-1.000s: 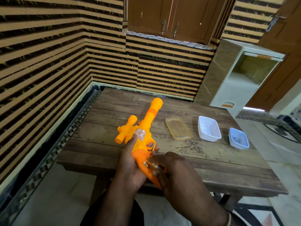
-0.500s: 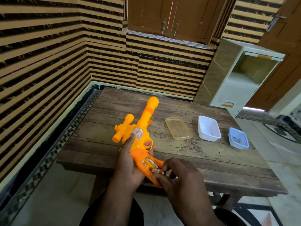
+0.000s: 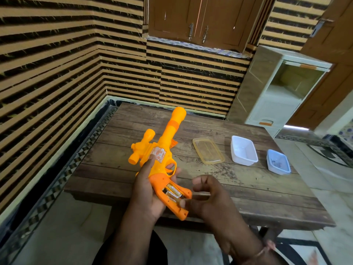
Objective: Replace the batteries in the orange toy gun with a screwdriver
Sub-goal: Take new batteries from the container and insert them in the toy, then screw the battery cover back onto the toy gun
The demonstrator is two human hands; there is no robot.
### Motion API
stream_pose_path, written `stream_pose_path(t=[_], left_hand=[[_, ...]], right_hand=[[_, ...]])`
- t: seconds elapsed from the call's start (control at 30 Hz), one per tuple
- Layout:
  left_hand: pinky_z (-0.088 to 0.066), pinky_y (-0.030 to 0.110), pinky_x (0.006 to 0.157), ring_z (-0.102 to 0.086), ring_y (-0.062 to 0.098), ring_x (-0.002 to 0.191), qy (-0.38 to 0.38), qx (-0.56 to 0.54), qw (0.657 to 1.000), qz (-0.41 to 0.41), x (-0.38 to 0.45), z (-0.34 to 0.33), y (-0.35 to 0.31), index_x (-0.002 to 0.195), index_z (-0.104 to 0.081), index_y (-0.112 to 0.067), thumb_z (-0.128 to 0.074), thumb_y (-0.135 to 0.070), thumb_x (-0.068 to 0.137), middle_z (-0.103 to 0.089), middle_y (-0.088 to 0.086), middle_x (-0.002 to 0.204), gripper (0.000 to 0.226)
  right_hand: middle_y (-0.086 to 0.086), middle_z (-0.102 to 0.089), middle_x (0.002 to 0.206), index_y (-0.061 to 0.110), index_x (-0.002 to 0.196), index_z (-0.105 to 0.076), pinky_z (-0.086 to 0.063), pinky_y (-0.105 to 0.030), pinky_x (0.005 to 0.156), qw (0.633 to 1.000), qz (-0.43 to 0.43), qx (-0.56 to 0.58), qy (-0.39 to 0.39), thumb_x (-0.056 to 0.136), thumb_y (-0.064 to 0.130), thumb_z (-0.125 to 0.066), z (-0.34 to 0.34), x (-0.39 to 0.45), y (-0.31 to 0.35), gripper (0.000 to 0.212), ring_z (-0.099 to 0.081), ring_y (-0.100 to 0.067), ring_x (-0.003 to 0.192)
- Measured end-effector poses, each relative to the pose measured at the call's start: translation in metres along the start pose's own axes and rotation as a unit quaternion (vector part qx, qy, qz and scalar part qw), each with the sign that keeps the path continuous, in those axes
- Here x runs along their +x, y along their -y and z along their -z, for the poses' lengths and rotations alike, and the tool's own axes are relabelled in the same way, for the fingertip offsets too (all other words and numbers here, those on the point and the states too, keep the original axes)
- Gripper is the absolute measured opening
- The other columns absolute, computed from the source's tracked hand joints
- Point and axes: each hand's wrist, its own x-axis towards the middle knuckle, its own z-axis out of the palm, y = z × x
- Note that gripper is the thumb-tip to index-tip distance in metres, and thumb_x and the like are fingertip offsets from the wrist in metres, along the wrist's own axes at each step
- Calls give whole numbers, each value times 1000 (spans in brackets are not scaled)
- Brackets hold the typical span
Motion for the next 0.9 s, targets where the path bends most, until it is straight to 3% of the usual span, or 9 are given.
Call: stream_pose_path(t=[0.07, 0.17, 0.23, 0.33, 0.47, 0.63, 0.77, 0.9], left_hand=[[-58, 31, 60, -66, 35, 105, 4, -6, 1000, 2, 0, -1, 0, 127, -61, -10, -61, -45, 87, -70, 14, 93, 53], [-60, 40, 67, -66, 32, 101, 12, 12, 1000, 22, -1, -4, 6, 121, -62, -8, -61, -46, 81, -69, 12, 88, 55], [-58, 54, 74, -66, 29, 95, 19, 28, 999, 32, -3, -6, 9, 117, -62, -6, -60, -48, 82, -67, 11, 85, 55], [-59, 44, 74, -66, 28, 90, 5, 28, 1000, 1, -2, -4, 6, 117, -61, -6, -59, -45, 83, -66, 11, 79, 51], [-45, 48, 101, -70, 33, 94, -13, 8, 999, -52, -1, 1, -2, 129, -58, -8, -58, -42, 90, -68, 15, 91, 51], [-57, 44, 85, -72, 30, 88, -14, -33, 993, -110, -5, 1, -18, 125, -61, -14, -55, -42, 93, -69, 14, 95, 43], [-59, 34, 63, -67, 33, 94, -56, -56, 987, -139, -5, 8, -36, 124, -63, -16, -55, -43, 92, -69, 13, 98, 42], [-59, 39, 76, -71, 30, 100, -74, -82, 978, -178, -5, 13, -46, 134, -57, -20, -57, -39, 95, -74, 10, 108, 44]], right_hand=[[-12, -67, 96, 12, 113, -52, -58, -41, 64, 980, -111, 145, 72, 74, -17, -69, -1, 6, 4, 51, -67, -22, 71], [-18, -68, 93, 6, 117, -50, -54, -40, 63, 968, -172, 159, 93, 78, -19, -58, -8, 12, -2, 47, -63, -27, 66], [-22, -67, 95, 3, 116, -52, -52, -38, 62, 971, -174, 145, 75, 78, -19, -53, -12, 14, -9, 43, -61, -30, 71], [-21, -68, 92, 1, 116, -51, -52, -37, 63, 971, -165, 160, 64, 79, -18, -56, -14, 15, -12, 41, -62, -29, 70], [-16, -69, 92, 2, 110, -56, -55, -35, 65, 973, -132, 179, 67, 81, -13, -62, -18, 14, -9, 33, -65, -23, 71], [-13, -70, 87, 6, 100, -64, -55, -30, 63, 973, -77, 207, 70, 89, 12, -66, -23, 15, -6, 13, -65, -18, 71], [-7, -64, 73, 10, 83, -64, -51, -30, 61, 987, -55, 152, 18, 94, 23, -62, -15, 24, -15, 17, -59, -18, 65], [-1, -65, 66, 9, 81, -65, -50, -29, 57, 995, 52, -70, -50, 90, 12, -67, -4, 50, -27, 10, -58, -14, 58]])
